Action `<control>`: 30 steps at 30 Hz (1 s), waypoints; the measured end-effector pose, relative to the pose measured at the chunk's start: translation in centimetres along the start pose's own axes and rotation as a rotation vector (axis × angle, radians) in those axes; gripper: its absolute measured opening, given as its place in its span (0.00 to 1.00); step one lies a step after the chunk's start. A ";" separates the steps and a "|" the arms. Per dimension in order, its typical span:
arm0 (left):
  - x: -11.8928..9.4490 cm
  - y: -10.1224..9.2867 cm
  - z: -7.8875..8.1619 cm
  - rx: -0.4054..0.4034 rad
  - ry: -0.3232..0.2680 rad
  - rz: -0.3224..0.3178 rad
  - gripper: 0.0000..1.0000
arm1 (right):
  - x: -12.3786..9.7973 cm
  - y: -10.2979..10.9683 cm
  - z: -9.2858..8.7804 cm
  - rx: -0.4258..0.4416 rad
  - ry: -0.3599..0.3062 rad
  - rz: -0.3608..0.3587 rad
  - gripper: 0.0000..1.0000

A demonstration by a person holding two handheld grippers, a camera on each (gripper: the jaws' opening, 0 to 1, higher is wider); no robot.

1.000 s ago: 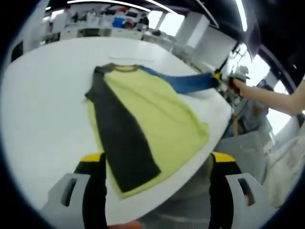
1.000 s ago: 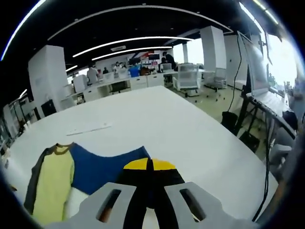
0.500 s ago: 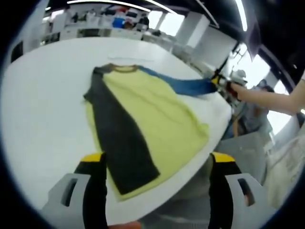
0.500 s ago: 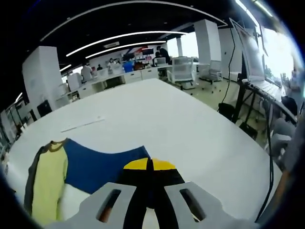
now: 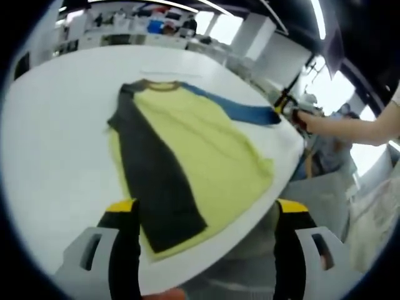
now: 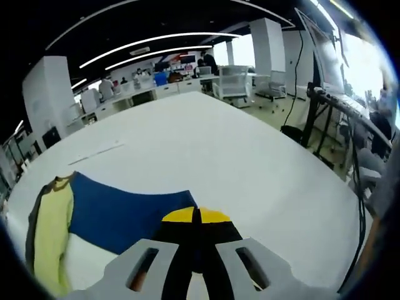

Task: Fold the garment on the visible template until the final outline fits inside the template.

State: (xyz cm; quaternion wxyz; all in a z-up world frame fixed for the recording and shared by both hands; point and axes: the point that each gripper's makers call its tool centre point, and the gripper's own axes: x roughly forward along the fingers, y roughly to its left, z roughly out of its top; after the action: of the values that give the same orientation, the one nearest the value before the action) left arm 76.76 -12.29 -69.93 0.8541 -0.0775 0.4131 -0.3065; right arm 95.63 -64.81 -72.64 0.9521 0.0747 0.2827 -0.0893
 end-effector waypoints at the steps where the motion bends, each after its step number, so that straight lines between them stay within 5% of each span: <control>1: 0.0 0.0 0.0 -0.003 -0.001 0.002 0.85 | 0.1 0.0 -0.1 0.000 0.003 0.000 0.01; 5: 0.0 0.1 -0.2 -0.007 0.003 0.006 0.85 | -3.0 2.8 -0.9 -0.001 0.013 -0.008 0.01; 17: 0.1 -0.3 -0.7 -0.018 0.014 0.005 0.85 | -3.7 3.0 -2.1 -0.001 0.040 -0.011 0.01; 30: -0.1 -0.2 -0.8 -0.025 0.010 0.007 0.85 | -0.4 -0.5 -2.6 -0.023 0.059 -0.044 0.01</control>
State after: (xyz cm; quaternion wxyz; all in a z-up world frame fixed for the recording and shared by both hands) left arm 76.01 -12.31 -70.23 0.8521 -0.0851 0.4213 -0.2986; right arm 93.78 -64.75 -74.63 0.9420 0.0600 0.3132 -0.1049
